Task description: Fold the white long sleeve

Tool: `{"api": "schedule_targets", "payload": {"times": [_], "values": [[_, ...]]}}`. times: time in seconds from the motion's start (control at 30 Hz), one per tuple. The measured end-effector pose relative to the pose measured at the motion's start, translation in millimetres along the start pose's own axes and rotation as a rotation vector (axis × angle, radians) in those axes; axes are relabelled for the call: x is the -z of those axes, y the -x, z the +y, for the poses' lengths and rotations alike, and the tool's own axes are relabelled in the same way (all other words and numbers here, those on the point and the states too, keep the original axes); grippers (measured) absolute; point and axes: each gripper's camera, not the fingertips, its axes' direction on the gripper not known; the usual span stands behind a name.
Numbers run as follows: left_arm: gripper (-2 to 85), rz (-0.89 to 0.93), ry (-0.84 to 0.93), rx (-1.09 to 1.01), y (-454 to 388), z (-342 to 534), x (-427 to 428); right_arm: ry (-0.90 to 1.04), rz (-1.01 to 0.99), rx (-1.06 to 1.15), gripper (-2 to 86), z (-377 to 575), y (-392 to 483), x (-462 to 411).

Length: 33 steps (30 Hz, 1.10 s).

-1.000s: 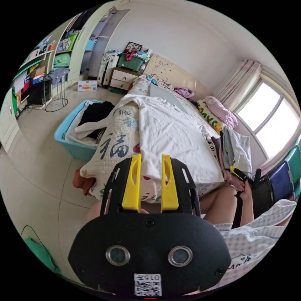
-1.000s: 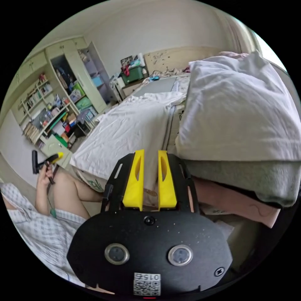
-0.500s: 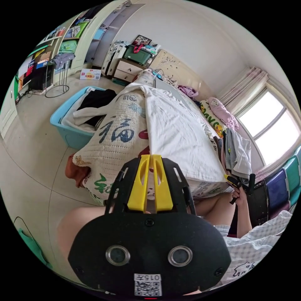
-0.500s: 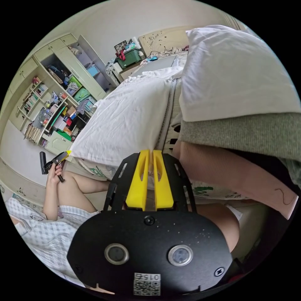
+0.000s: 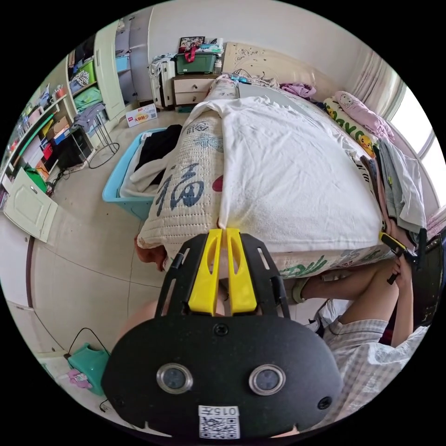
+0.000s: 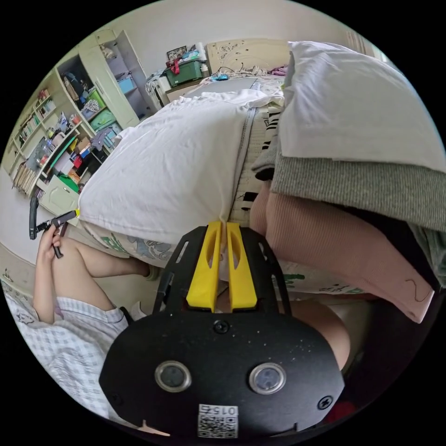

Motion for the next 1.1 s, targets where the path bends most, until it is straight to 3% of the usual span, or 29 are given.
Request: {"api": "schedule_targets", "payload": {"times": [0.27, 0.4, 0.63, 0.77, 0.87, 1.0, 1.1], "values": [[0.1, -0.004, 0.022, 0.009, -14, 1, -5, -0.024, 0.169, 0.095, 1.3, -6, 37, -33], [0.1, 0.123, -0.038, 0.028, -6, 11, 17, -0.06, 0.254, 0.177, 2.5, -4, 52, -41], [0.3, 0.123, -0.253, -0.005, -17, 17, 90, 0.077, 0.149, 0.002, 8.3, -65, 8, 14], [1.8, 0.225, -0.334, -0.151, -56, -18, 92, -0.164, -0.062, -0.009, 8.6, -113, 5, 83], [5.0, 0.314, -0.324, -0.253, -98, -65, 66, -0.336, -0.168, 0.008, 8.7, -206, 0, 101], [7.4, 0.425, -0.279, -0.435, -177, -137, 12, -0.305, -0.046, -0.116, 9.1, -351, -27, 58], [7.7, 0.471, -0.184, -0.537, -230, -180, -38, -0.226, -0.073, -0.236, 11.2, -477, -73, 0]]}}
